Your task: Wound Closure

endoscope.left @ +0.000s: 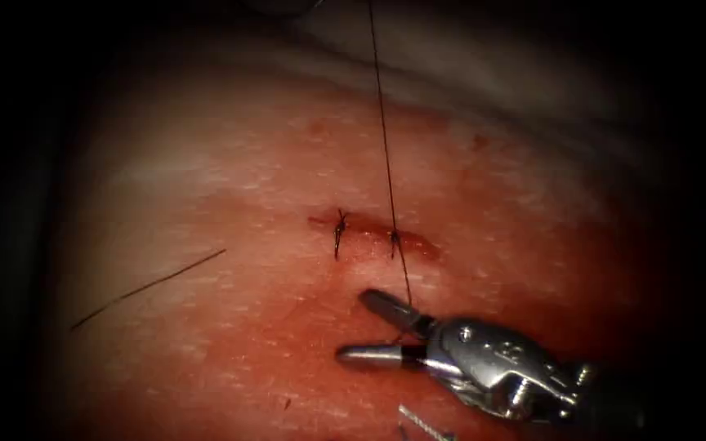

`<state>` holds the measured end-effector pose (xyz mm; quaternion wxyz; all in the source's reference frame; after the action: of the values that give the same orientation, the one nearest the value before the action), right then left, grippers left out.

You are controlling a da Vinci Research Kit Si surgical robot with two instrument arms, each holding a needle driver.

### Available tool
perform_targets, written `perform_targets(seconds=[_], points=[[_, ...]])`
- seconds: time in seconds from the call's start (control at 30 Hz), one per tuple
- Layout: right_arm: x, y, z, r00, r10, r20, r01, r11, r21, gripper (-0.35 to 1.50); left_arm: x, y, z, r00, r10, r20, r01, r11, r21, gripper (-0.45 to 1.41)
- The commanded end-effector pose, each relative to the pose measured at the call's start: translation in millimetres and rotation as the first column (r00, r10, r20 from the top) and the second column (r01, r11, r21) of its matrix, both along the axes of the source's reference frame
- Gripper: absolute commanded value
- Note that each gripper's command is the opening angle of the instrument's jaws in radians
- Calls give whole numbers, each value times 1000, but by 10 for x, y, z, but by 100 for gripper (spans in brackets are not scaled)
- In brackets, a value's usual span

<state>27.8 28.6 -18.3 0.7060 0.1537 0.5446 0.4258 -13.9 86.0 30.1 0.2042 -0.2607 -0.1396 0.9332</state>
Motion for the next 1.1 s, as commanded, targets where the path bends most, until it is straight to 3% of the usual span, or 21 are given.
perform_targets(seconds=[0.03,0.17,0.2,0.33,0.5,0.63,0.8,1.1], points=[[2,4,-12,1000,-15,1,15,1000,-17,126,-4,-7,-22,998,-22,60,21,1000,12,-35],[-13,14,-31,1000,-23,3,23,1000,-10,118,-1,-17,-66,991,-50,122,46,998,39,-35],[-21,19,-38,1000,1,30,-1,1000,-5,116,2,-18,-92,989,-48,141,43,998,35,-35],[-31,28,-39,997,45,64,-43,999,-33,120,6,-13,-139,986,-51,162,49,999,19,-35],[-46,49,-18,990,99,100,-95,994,-47,123,7,-16,-191,979,-54,199,54,999,5,-35],[-70,73,17,973,208,103,-216,974,71,116,3,-23,-229,967,-70,243,69,998,13,-35],[-57,76,49,973,230,23,-230,952,202,120,-1,-29,-251,963,-73,259,73,997,10,-35],[-9,86,71,981,194,4,-190,955,227,123,-5,-41,-267,961,-65,268,66,998,5,-35]])
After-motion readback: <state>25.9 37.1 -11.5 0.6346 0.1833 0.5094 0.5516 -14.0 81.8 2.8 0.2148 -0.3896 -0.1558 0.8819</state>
